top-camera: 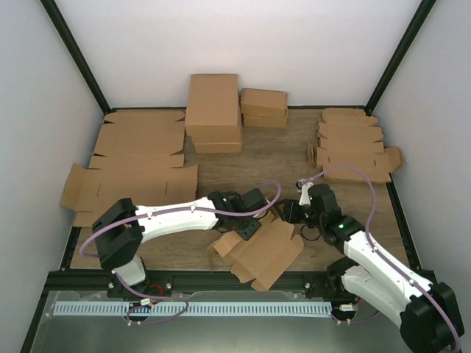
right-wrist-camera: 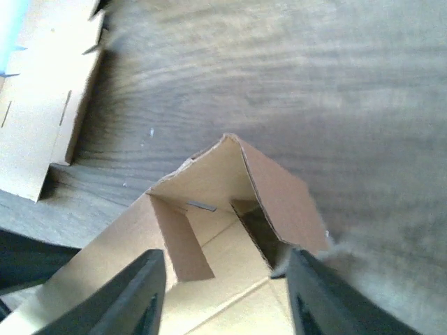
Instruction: Fold the paper box
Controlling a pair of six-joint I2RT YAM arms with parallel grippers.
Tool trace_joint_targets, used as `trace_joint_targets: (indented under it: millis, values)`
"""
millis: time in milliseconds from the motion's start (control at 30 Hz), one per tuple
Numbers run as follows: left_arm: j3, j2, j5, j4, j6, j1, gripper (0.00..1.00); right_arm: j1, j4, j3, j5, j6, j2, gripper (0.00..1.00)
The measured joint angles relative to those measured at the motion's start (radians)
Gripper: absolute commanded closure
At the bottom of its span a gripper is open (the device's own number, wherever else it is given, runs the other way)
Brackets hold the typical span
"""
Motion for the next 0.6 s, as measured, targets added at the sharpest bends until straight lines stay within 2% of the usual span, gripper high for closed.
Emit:
trace_joint_targets:
  millis: [200,333,400,600]
  values:
    - [-0.049,-0.058,-0.006,-0.022,-0.001,0.058,0.45,0.000,0.075,0.000,0.010,-0.072,-0.063,0.30]
    - [-0.055,-0.094,-0.006,-0.040,0.009,0.087,0.44,0.000,0.151,-0.004,0.009,-0.167,-0.053,0.31]
    - [-0.055,-0.102,-0.006,-0.043,0.013,0.089,0.44,0.000,0.188,-0.004,0.008,-0.210,-0.022,0.35]
    - [-0.055,-0.102,-0.003,-0.046,0.016,0.094,0.44,0.003,0.223,0.013,0.002,-0.285,0.146,0.42]
